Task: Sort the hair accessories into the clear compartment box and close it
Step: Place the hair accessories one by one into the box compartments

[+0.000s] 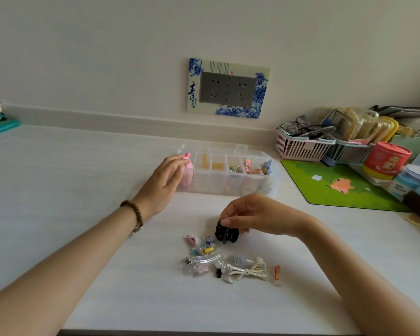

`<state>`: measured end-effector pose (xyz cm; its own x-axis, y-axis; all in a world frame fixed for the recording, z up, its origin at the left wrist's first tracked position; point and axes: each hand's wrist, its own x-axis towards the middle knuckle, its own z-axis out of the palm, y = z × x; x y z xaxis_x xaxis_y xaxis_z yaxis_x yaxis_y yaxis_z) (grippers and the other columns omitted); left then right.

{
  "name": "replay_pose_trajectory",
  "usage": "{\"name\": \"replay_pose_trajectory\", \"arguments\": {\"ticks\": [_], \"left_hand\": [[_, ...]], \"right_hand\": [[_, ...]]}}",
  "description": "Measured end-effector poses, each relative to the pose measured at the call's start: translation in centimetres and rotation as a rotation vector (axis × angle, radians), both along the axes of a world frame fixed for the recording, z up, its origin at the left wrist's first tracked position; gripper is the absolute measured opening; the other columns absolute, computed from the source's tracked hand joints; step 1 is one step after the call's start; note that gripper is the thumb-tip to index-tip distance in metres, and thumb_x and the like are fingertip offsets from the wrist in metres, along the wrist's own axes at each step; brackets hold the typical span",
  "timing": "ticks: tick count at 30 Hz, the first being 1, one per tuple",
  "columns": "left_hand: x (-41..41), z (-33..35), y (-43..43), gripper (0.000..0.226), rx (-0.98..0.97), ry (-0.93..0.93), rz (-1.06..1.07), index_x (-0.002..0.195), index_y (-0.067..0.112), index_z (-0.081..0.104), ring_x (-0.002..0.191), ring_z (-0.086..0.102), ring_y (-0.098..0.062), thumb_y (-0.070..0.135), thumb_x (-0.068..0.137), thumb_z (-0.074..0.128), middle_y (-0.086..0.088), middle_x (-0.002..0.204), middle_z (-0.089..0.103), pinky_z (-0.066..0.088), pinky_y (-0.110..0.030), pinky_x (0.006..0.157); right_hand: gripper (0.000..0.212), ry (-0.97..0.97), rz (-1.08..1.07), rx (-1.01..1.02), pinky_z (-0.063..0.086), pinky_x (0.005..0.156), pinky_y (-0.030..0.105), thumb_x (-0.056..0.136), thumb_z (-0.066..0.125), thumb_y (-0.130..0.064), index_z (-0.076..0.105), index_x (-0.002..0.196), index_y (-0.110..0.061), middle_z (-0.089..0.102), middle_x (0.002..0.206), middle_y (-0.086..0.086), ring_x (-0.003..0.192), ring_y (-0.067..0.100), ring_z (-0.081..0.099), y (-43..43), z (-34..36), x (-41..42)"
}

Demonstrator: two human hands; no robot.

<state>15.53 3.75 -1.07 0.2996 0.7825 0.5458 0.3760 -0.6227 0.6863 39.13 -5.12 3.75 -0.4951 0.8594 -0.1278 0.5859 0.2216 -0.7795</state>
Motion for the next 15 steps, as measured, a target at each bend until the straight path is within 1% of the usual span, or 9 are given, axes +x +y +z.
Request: {"name": "replay_pose_trajectory", "arguments": {"ticks": [2,4,7,9,10,12,13,15], "left_hand": [[0.1,0.0,-0.1,0.044,-0.001,-0.001,0.005,0.124,0.014,0.051,0.129,0.032,0.004,0.037,0.093,0.030,0.005,0.138,0.044,0.023,-0.016,0.109],[0.1,0.0,0.0,0.043,-0.001,-0.003,0.012,0.124,0.015,0.052,0.128,0.033,0.004,0.036,0.093,0.030,0.005,0.138,0.044,0.023,-0.014,0.107],[0.1,0.1,-0.1,0.045,-0.004,-0.003,0.011,0.123,0.016,0.052,0.128,0.035,0.002,0.040,0.093,0.029,0.006,0.137,0.044,0.024,-0.017,0.108],[0.0,0.2,-0.1,0.042,-0.018,-0.008,0.004,0.123,0.017,0.052,0.127,0.035,0.002,0.039,0.095,0.029,0.006,0.137,0.044,0.024,-0.018,0.109],[0.0,0.2,-0.1,0.040,-0.030,-0.012,-0.001,0.123,0.017,0.052,0.127,0.036,0.001,0.037,0.096,0.030,0.006,0.136,0.045,0.025,-0.019,0.109],[0.0,0.3,-0.1,0.041,-0.037,-0.021,-0.006,0.124,0.016,0.051,0.127,0.038,-0.002,0.036,0.096,0.029,0.006,0.135,0.045,0.026,-0.022,0.109],[0.0,0.3,-0.1,0.041,-0.035,-0.023,-0.006,0.124,0.016,0.052,0.126,0.039,-0.002,0.036,0.096,0.029,0.006,0.135,0.045,0.026,-0.021,0.109],[0.0,0.3,-0.1,0.039,-0.029,-0.016,-0.005,0.124,0.016,0.052,0.125,0.037,0.004,0.033,0.097,0.029,0.006,0.135,0.044,0.025,-0.013,0.106]], "right_hand": [[0.013,0.004,-0.012,0.017,0.049,0.064,0.017,0.084,0.066,-0.022,0.070,0.095,-0.016,0.073,0.091,0.004,0.074,0.006,0.061,0.2,0.1,0.1],[0.011,0.045,-0.052,0.080,0.049,0.061,0.017,0.084,0.066,-0.021,0.070,0.093,-0.017,0.073,0.092,0.007,0.072,0.004,0.062,0.6,0.7,-0.1],[0.010,0.203,-0.211,0.245,0.045,0.057,0.010,0.084,0.065,-0.018,0.069,0.091,-0.015,0.071,0.083,0.002,0.064,0.000,0.060,2.4,2.4,-0.8],[0.016,0.273,-0.323,0.335,0.048,0.061,0.011,0.084,0.065,-0.019,0.069,0.097,-0.010,0.070,0.085,0.001,0.065,0.003,0.061,4.3,3.6,-1.5],[0.019,0.280,-0.360,0.373,0.051,0.064,0.012,0.084,0.066,-0.020,0.069,0.098,-0.008,0.070,0.087,0.002,0.067,0.005,0.061,5.4,4.0,-2.0],[0.019,0.262,-0.400,0.418,0.051,0.067,0.015,0.084,0.067,-0.023,0.070,0.097,-0.009,0.070,0.087,0.001,0.067,0.004,0.061,7.3,4.3,-3.0],[0.019,0.234,-0.403,0.426,0.050,0.067,0.017,0.084,0.067,-0.024,0.071,0.096,-0.010,0.069,0.086,0.000,0.068,0.003,0.061,8.1,4.3,-3.5],[0.021,0.133,-0.380,0.427,0.050,0.071,0.019,0.084,0.067,-0.026,0.071,0.096,-0.010,0.068,0.085,-0.002,0.073,0.006,0.061,9.5,3.8,-4.3]]}}
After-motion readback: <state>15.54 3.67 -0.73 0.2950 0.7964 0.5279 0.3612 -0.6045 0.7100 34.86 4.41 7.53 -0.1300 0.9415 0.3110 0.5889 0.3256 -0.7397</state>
